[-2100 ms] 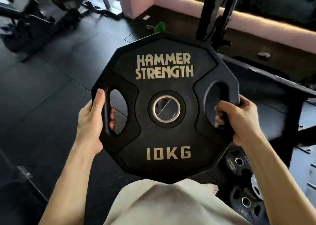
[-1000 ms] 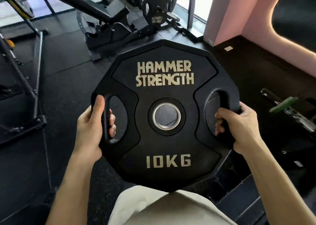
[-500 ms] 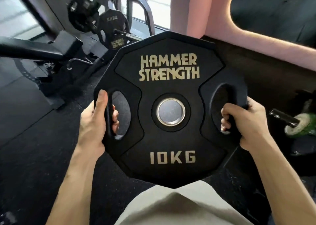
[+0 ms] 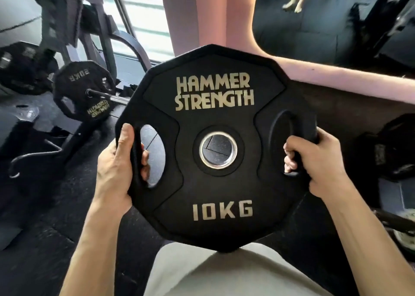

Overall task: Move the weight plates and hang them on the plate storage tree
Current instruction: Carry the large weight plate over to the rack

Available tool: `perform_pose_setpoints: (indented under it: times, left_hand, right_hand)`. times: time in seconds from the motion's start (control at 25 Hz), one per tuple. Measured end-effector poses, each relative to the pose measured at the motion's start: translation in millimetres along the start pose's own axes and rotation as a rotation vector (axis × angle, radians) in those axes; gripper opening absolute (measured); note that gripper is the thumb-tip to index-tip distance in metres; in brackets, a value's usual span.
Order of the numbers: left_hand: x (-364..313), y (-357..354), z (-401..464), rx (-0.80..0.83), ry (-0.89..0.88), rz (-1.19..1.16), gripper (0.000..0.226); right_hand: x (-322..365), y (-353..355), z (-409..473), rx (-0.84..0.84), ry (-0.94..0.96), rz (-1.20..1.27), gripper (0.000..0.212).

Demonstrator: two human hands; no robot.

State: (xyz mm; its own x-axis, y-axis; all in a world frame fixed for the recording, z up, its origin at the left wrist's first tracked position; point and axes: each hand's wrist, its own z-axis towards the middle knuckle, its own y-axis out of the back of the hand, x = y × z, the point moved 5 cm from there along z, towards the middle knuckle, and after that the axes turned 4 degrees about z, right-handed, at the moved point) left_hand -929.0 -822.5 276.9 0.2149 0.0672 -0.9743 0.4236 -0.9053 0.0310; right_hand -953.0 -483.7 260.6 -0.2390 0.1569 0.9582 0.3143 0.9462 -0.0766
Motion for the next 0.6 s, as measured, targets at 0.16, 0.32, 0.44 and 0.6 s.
perform_pose_setpoints:
  times: [0.16, 0.32, 0.44, 0.6]
  left_hand:
    - [-21, -46, 113, 0.086, -0.004, -0.009, 0.05]
    - [-45, -95, 242, 0.185, 0.004, 0.009, 0.052]
    - [-80, -141, 334, 0.303, 0.002, 0.053, 0.051]
    - [-113, -214, 418, 0.429, -0.003, 0.096, 0.05]
  right_hand:
    - [20, -34, 81, -0.091, 0.028, 0.012, 0.029]
    - [36, -75, 172, -0.216, 0.041, 0.041, 0.024]
    - [58, -104, 234, -0.32, 0.042, 0.086, 0.021]
    - [81, -115, 304, -0.432, 0.056, 0.135, 0.024]
